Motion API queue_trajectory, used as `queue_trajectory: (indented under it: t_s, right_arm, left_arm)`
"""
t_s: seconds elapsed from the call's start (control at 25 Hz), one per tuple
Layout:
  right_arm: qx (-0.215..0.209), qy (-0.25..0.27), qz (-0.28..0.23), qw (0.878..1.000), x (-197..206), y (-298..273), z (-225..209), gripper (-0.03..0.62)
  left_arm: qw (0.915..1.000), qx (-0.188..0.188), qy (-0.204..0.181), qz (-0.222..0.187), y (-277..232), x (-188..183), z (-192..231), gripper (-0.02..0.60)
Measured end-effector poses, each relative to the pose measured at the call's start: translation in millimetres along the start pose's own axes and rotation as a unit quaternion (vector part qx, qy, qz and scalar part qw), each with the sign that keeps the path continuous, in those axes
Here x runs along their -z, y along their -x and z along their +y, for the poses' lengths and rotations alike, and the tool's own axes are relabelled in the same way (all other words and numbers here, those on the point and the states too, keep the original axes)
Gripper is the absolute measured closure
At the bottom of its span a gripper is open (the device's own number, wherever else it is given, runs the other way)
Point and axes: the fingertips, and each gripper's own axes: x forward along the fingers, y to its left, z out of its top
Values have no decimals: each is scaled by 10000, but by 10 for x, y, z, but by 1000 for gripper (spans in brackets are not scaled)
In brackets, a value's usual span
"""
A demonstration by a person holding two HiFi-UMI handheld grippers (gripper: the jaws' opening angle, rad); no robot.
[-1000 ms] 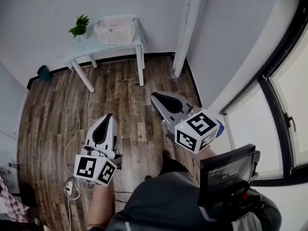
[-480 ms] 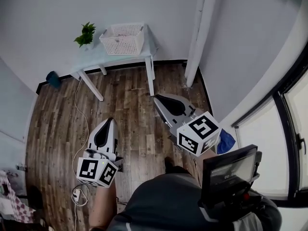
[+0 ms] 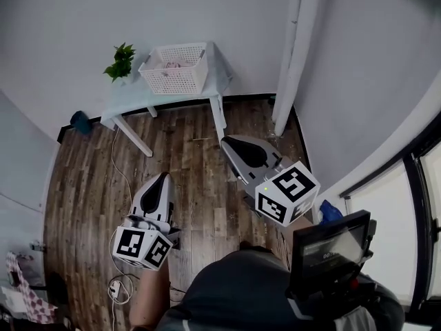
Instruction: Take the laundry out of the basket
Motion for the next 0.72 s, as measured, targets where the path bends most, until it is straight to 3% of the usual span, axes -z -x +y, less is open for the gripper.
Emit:
queue_trajectory:
  t_s: [0.36, 0.72]
  right_arm:
    - [-66, -66, 93, 9999, 50, -403, -466, 576]
    - [232, -31, 256, 9994, 222, -1167, -777, 576]
  left_arm:
    - [9998, -106, -48, 161, -553, 1, 330, 572]
    - [9998, 131, 63, 119, -1090, 21, 1103, 572]
